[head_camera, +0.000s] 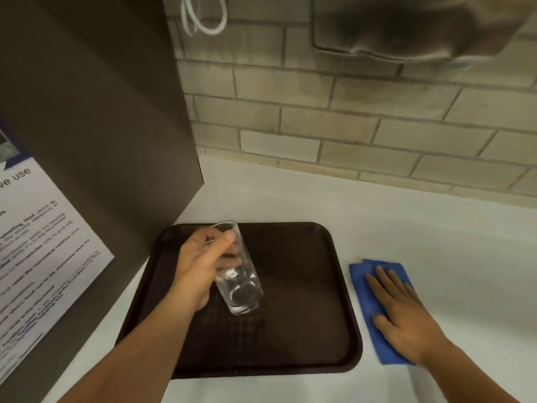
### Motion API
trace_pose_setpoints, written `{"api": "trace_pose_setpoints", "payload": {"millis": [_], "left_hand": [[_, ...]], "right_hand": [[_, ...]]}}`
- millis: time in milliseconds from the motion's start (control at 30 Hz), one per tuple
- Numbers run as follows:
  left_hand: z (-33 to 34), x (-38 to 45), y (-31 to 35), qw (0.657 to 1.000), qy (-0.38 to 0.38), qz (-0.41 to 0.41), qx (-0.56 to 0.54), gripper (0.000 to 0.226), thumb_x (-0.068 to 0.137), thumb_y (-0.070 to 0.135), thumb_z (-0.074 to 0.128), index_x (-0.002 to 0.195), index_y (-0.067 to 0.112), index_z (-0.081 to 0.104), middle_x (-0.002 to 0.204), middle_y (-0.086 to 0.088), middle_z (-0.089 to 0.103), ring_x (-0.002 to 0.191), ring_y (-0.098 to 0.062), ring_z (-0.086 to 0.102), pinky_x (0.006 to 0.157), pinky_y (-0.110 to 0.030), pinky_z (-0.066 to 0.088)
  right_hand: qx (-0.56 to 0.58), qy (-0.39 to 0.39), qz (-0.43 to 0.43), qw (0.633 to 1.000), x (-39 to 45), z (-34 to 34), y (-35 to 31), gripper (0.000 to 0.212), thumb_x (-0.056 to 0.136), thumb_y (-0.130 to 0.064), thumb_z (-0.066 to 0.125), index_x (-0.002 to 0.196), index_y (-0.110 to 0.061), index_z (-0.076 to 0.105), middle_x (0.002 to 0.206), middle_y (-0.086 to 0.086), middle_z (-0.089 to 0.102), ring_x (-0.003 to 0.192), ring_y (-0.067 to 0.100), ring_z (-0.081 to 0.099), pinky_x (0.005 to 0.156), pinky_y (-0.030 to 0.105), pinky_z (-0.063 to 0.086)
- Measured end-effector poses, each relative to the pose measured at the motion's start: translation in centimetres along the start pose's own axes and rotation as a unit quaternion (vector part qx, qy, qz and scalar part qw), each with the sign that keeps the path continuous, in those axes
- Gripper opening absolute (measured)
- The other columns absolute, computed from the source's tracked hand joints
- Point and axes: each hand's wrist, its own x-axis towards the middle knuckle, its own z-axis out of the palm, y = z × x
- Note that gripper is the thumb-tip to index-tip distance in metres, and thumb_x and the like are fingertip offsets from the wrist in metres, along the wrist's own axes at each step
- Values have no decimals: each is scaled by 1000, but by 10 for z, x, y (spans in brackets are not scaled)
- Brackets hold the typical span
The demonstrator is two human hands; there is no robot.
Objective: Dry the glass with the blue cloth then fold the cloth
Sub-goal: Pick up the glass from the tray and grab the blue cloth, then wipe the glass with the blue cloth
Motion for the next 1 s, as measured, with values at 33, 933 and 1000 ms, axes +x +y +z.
{"api": "trace_pose_setpoints", "payload": {"millis": [33, 933, 1000], "left_hand": [[8, -1, 2, 999, 3, -34, -17, 54, 58, 52, 89, 94, 14, 72, 89, -17, 81, 79, -37, 79, 60, -39, 65], [132, -39, 25, 951, -98, -292, -19, 46, 81, 59, 82, 100, 17, 85, 86, -12, 86, 69, -26, 83, 54, -32, 63], [124, -39, 28, 954, -110, -276, -43, 49, 85, 58, 78, 104, 14, 84, 83, -12, 84, 69, -24, 81, 56, -30, 62]], "right_hand": [[-8, 10, -5, 1000, 3, 4, 2, 79, 99, -50, 38, 150, -25, -16, 161, -3, -21, 151, 19, -16, 123, 38, -2], [407, 50, -160, 898, -16, -59, -132, 80, 89, -26, 46, 155, -40, 2, 153, -18, 34, 133, -9, 37, 107, 9, 32], [414, 79, -178, 889, -8, -66, -137, 75, 93, -32, 46, 155, -39, 5, 149, -19, 40, 130, -11, 40, 103, 6, 34]]}}
